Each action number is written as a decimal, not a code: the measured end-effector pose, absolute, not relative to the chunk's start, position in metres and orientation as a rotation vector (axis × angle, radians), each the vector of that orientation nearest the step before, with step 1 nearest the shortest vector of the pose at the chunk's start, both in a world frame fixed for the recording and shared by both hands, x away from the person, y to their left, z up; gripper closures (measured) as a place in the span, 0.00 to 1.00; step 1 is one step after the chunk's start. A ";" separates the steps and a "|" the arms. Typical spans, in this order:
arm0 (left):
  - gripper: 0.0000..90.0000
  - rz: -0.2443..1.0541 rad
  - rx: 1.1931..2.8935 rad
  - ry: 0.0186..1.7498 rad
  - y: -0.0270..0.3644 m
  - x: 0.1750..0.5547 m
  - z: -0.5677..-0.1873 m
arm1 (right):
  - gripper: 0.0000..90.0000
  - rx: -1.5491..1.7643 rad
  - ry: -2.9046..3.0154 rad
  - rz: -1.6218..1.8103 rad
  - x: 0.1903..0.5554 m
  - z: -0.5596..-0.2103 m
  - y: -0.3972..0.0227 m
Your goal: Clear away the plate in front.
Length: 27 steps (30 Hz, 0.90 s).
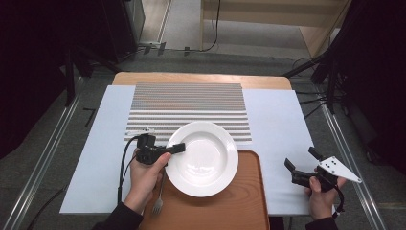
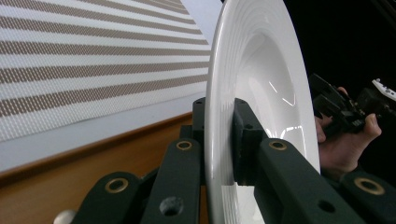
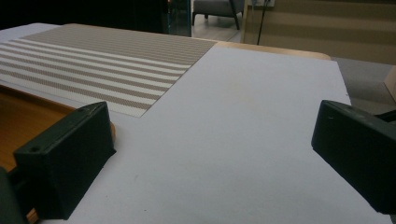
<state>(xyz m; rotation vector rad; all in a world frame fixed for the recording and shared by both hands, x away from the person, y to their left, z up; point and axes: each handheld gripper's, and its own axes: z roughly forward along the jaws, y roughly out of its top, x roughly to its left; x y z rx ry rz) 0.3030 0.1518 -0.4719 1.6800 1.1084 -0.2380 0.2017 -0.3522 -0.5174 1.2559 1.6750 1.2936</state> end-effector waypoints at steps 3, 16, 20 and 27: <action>0.91 -0.248 1.683 1.110 0.153 0.299 -0.476 | 0.00 1.256 1.675 1.293 0.202 -0.517 -0.352; 0.91 -0.302 1.688 1.115 0.155 0.283 -0.489 | 0.00 1.256 1.676 1.290 0.202 -0.517 -0.352; 0.90 -0.317 1.691 1.113 0.155 0.277 -0.492 | 0.00 1.255 1.677 1.290 0.202 -0.517 -0.352; 0.90 -0.339 1.703 1.123 0.157 0.269 -0.498 | 0.00 1.257 1.678 1.285 0.202 -0.517 -0.351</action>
